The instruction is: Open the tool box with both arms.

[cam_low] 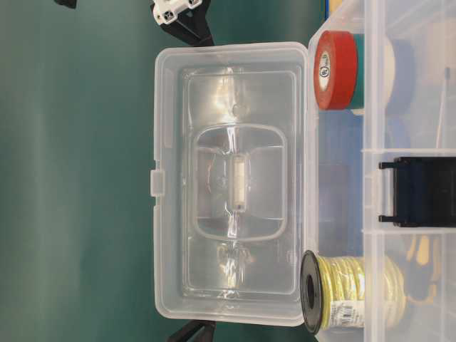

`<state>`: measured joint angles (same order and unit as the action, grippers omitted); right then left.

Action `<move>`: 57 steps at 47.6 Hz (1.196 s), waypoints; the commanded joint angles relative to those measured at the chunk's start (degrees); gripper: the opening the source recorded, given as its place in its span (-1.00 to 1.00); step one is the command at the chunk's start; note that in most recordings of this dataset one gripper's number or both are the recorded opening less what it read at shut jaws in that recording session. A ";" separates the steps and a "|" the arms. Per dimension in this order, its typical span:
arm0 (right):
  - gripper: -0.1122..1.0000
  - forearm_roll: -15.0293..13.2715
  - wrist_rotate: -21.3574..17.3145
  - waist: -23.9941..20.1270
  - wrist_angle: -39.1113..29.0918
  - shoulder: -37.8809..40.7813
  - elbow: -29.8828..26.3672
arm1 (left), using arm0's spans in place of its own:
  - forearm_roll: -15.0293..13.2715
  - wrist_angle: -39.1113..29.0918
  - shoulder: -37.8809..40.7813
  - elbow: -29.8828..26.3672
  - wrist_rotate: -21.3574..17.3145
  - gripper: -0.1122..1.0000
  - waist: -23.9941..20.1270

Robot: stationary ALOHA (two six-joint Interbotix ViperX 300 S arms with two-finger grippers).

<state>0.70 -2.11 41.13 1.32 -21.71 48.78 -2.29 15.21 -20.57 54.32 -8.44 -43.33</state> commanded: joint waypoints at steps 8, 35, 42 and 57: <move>0.69 -0.09 0.00 1.85 -1.32 -2.55 0.97 | 0.26 -0.53 -2.20 0.26 -0.18 0.75 -1.49; 0.69 0.18 -0.62 3.08 -4.75 -11.78 6.77 | 0.26 -2.29 -9.84 6.06 0.44 0.75 -2.55; 0.69 0.70 -0.70 -0.44 -4.83 -11.95 6.86 | 0.26 -3.34 -10.81 6.77 1.05 0.75 1.58; 0.69 1.23 -1.93 -17.05 -6.77 -12.13 7.65 | 0.00 -6.59 -16.17 9.58 1.58 0.75 17.05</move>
<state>1.76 -3.69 28.39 -5.27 -33.57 56.87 -2.11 8.88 -34.98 63.98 -7.12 -29.71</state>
